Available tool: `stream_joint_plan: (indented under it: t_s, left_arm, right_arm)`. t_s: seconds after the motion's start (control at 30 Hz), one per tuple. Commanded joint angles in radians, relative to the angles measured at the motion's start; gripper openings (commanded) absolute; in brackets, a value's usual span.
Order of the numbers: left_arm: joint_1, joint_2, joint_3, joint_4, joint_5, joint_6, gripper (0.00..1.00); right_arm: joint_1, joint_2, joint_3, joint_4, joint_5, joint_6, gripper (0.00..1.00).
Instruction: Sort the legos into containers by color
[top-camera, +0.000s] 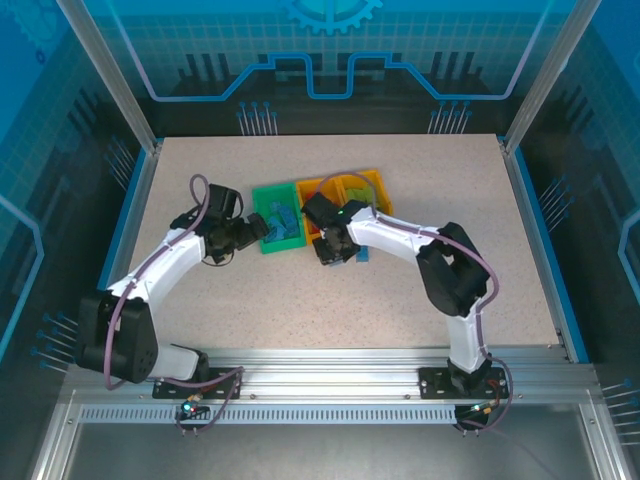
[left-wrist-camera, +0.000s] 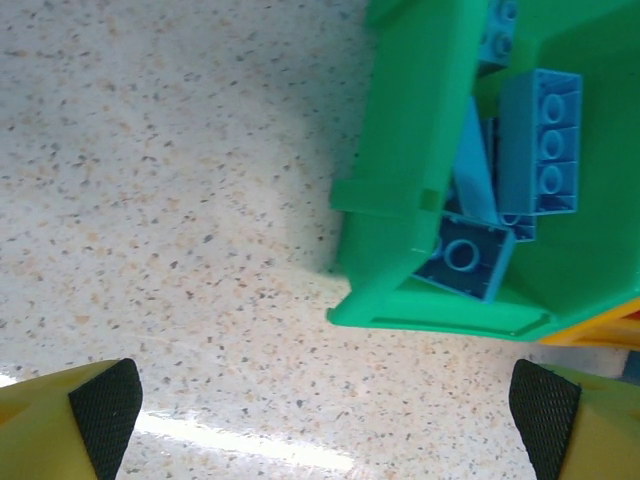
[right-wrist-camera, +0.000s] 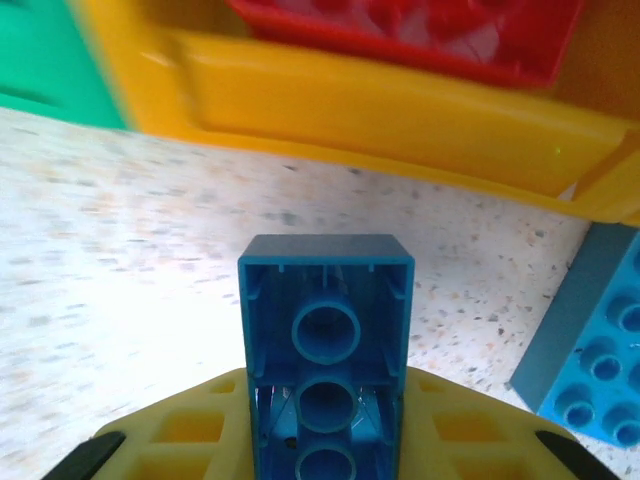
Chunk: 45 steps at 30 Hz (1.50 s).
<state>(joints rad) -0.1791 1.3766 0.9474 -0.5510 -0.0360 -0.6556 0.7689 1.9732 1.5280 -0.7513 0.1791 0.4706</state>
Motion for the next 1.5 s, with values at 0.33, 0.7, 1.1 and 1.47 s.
stream_joint_plan:
  t_s: [0.33,0.7,1.1,1.47]
  left_arm:
    - [0.018,-0.051,-0.140,0.025,0.014,-0.014,0.99]
    - [0.019,-0.088,-0.202,0.036,0.024,-0.021,0.99]
    - [0.017,-0.070,-0.215,0.066,0.030,-0.031,0.99]
    - [0.017,-0.088,-0.216,0.059,0.019,-0.029,0.99]
  right_arm:
    - [-0.028,0.183,0.451,0.057,-0.304,0.078,0.30]
    - [-0.053,0.439,0.815,-0.065,-0.345,0.149,0.74]
    - [-0.078,-0.095,0.151,0.041,-0.021,0.015,0.73]
    - [-0.209,-0.187,-0.215,0.014,0.079,0.013,0.68]
